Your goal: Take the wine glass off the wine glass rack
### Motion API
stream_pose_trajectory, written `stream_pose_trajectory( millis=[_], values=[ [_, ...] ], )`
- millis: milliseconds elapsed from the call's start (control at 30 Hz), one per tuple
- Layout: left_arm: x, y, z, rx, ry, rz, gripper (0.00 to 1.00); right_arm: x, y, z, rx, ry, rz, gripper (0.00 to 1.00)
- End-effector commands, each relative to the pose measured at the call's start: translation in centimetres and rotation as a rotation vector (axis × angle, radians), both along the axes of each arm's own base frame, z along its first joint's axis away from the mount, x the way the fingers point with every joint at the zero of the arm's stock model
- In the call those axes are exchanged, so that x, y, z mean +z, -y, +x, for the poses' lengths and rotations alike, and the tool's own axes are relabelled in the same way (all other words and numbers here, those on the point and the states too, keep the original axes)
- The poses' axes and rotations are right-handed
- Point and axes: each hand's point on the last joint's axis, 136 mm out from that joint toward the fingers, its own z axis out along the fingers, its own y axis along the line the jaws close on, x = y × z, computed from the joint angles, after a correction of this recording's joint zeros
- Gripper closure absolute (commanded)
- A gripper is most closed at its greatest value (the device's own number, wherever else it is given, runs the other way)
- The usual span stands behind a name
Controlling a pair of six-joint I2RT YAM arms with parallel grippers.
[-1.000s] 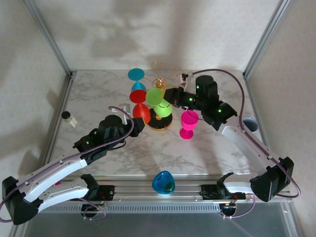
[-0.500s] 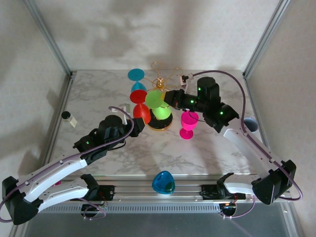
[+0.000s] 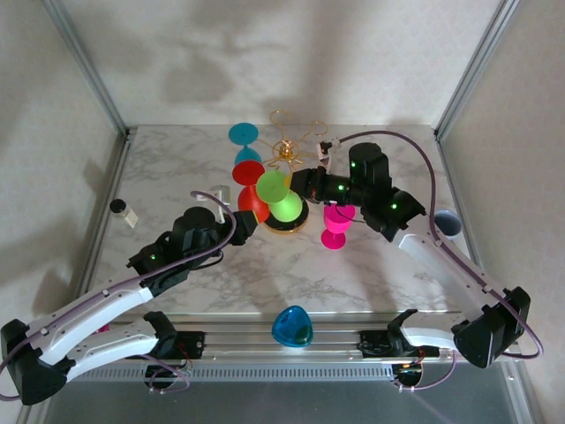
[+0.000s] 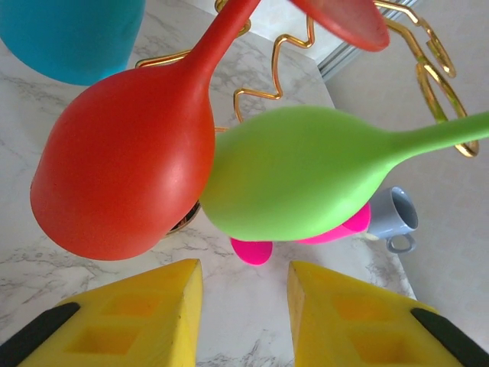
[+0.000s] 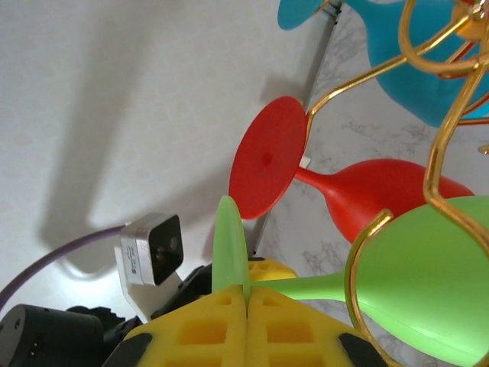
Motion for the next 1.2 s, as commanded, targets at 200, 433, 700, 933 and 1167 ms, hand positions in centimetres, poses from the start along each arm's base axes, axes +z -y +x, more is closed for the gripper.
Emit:
stream_pose_trajectory(
  millis=[200,433,700,933,1167],
  values=[
    [-0.9,-2.0,-1.3,0.041,-0.053,0.002,0.64,0.3,-0.2,-3.6,0.092,0.060,-0.005,1.00],
    [-1.5,-3.4,-2.7,0.056,-0.117,0.019,0.62,-0.6,-0.9,-6.6,0.163,0.112,-0.047,1.00],
    [-3.2,-4.2,-4.6,0.044,-0.221,0.037,0.54,-1.9,-1.6,-10.1,0.223,0.237,-0.100,1.00],
    [-4.4,-4.1,-5.7,0.012,-0.282,0.044,0.50,-4.0,-2.6,-12.1,0.247,0.369,-0.210,1.00],
    [-4.4,-5.1,-6.4,0.037,-0.304,0.033,0.45,-7.7,-3.1,-13.9,0.273,0.515,-0.395,1.00]
  ],
)
